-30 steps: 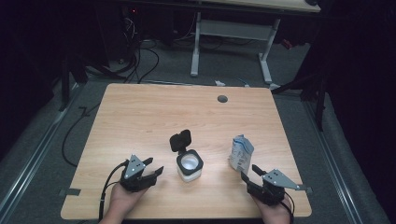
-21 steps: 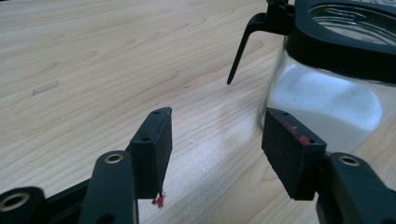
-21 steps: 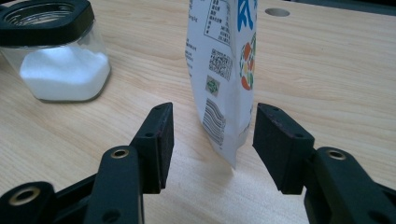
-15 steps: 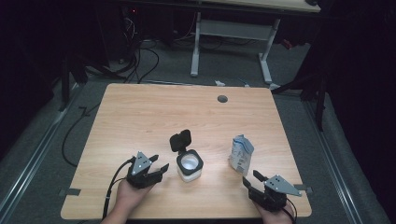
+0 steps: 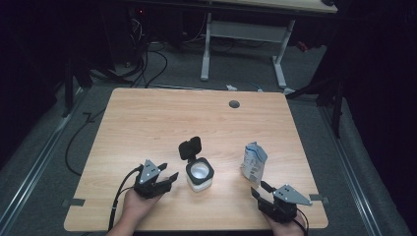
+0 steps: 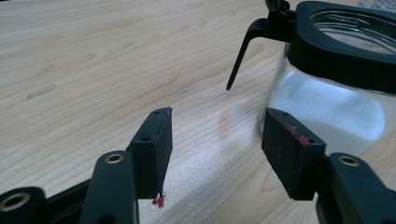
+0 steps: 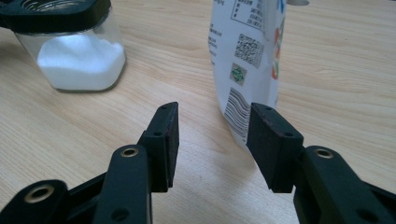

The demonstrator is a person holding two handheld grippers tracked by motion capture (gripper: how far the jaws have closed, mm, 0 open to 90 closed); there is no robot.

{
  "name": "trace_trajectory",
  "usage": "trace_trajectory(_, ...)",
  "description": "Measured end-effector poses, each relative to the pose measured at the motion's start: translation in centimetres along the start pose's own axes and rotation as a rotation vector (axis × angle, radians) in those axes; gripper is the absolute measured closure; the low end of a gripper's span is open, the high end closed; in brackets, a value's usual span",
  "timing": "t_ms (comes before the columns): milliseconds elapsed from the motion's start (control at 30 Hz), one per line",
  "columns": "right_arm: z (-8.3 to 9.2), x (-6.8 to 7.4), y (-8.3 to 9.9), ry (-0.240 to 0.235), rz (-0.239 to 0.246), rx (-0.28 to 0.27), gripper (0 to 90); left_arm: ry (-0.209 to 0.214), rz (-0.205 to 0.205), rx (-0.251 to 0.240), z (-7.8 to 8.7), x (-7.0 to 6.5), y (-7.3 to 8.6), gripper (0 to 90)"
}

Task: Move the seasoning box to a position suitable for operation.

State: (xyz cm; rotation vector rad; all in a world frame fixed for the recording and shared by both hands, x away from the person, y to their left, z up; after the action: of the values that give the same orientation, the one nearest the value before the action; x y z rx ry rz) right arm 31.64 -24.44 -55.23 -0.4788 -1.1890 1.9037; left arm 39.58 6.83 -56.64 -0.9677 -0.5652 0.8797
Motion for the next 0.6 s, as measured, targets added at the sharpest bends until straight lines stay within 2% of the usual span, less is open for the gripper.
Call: trace_trajectory(600, -2.9, 1.2, -0.9, -0.069, 0.037, 0.021, 53.6, -0.025, 0.019, 0.018, 1.2, 1.0, 0.8, 47.1)
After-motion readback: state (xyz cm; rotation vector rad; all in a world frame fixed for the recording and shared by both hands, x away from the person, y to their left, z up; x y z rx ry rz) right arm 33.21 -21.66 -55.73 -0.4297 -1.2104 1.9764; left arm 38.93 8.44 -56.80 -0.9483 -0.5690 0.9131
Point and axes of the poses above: each handheld gripper's, and its own axes: z roughly backward along the jaws, y roughly out of its underside, x roughly to its left, the point moved 9 cm from there along -z, roughly forward along the jaws, and after that the axes turned 11 degrees about -y, right-handed, at the moved point
